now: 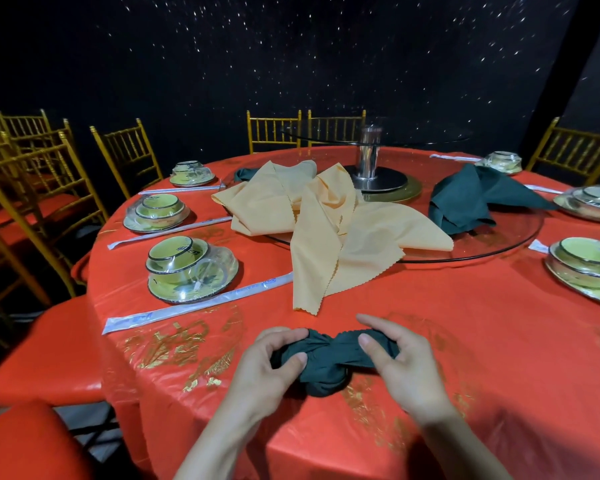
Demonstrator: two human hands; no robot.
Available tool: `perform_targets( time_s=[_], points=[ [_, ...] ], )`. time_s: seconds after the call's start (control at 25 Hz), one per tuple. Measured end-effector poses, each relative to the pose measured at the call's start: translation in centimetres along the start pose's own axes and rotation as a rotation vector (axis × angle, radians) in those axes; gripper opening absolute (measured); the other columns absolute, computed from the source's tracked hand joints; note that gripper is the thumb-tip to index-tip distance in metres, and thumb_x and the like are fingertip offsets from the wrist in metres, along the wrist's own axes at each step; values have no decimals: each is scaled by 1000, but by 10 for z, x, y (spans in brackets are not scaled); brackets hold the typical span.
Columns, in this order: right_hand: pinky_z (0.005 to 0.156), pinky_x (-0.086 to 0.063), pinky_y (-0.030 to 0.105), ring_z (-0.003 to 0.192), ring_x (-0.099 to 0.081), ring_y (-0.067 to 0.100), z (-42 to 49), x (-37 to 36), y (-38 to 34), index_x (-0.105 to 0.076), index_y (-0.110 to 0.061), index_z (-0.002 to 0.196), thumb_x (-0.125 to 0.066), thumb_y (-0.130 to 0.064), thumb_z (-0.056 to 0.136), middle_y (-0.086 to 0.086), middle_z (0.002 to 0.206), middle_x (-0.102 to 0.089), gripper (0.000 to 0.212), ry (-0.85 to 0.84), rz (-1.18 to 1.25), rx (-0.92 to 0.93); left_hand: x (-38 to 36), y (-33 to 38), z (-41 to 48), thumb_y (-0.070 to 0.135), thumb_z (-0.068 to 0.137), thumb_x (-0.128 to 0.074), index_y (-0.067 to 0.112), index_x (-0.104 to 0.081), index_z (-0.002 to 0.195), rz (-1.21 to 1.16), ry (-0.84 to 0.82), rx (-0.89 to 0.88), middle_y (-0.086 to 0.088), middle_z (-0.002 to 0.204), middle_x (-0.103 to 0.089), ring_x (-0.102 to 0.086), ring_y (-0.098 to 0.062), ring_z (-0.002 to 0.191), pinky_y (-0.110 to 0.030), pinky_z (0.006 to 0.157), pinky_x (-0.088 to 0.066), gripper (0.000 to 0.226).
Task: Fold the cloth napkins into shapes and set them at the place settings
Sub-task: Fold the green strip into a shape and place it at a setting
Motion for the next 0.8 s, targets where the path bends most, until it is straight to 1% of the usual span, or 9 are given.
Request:
perform_targets(
  time_s=[0.08,0.16,0.28,0.36,0.48,0.52,0.64,0.72,0.8],
  points=[
    [68,-48,15,77,-66,7,0,-2,6,-60,-40,101,-69,-8,83,-6,88,-68,38,25,22,-48,1,-3,1,16,83,-65,34,-60,101,69,-52,-24,7,113,-52,-53,6,104,-18,100,-39,26],
    [61,-49,18,72,-65,12,1,-5,5,-56,-31,109,-72,-11,80,3,85,-66,39,32,180,-117,1,-4,0,28,77,-62,35,-53,107,139,-121,-47,9,115,-48,-47,14,107,-6,97,-32,32],
    [69,-53,23,86,-70,18,0,-7,-2,-55,-15,111,-80,-37,65,7,93,-73,57,-61,499,-158,3,-4,-2,36,75,-56,31,-46,119,215,-169,-79,11,116,-41,-38,23,107,2,94,-23,45],
    [76,-52,25,88,-69,16,-4,-10,-3,-63,-12,102,-87,-45,53,5,94,-73,63,-178,402,-98,5,-3,-2,38,85,-55,26,-40,133,320,-193,-109,15,121,-34,-34,19,112,-4,102,-23,52],
    [78,-51,32,83,-68,13,-4,-19,-3,-69,-16,88,-83,-16,68,0,88,-74,24,-152,233,-41,8,-1,-3,49,89,-42,37,-19,144,656,-180,-195,20,141,-7,-16,7,127,-19,111,-13,61],
    [77,-53,36,79,-68,13,-3,-20,-2,-70,-17,83,-82,-16,69,1,84,-74,18,-118,228,-43,9,2,-3,48,87,-37,41,-12,143,724,-181,-259,22,146,3,-6,6,133,-22,112,-6,62],
    [71,-52,36,72,-66,15,-5,-22,-2,-73,-22,81,-85,-43,59,6,80,-73,33,-74,205,-48,4,10,-5,30,88,-35,45,-3,137,607,-296,-343,27,148,-3,1,13,138,-19,114,9,61],
    [64,-49,28,65,-60,11,-7,-26,-6,-72,-26,81,-82,-30,68,0,78,-71,17,-48,197,32,-5,10,-10,33,86,-34,48,-10,134,391,-325,-241,31,144,-19,-15,16,134,-13,114,-4,55],
    [58,-38,17,57,-47,2,-11,-29,-10,-66,-20,70,-75,-34,72,-8,74,-62,17,50,53,181,-12,8,-13,53,80,-33,54,-14,129,272,-268,-136,38,137,-21,-19,20,129,-4,105,-14,52]
  ],
)
Point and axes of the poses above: each hand's wrist, its own z-axis towards the middle knuckle, its own x-axis out of the back of the hand, y = z × x, the point moved 1 cm from there along z, towards the middle knuckle
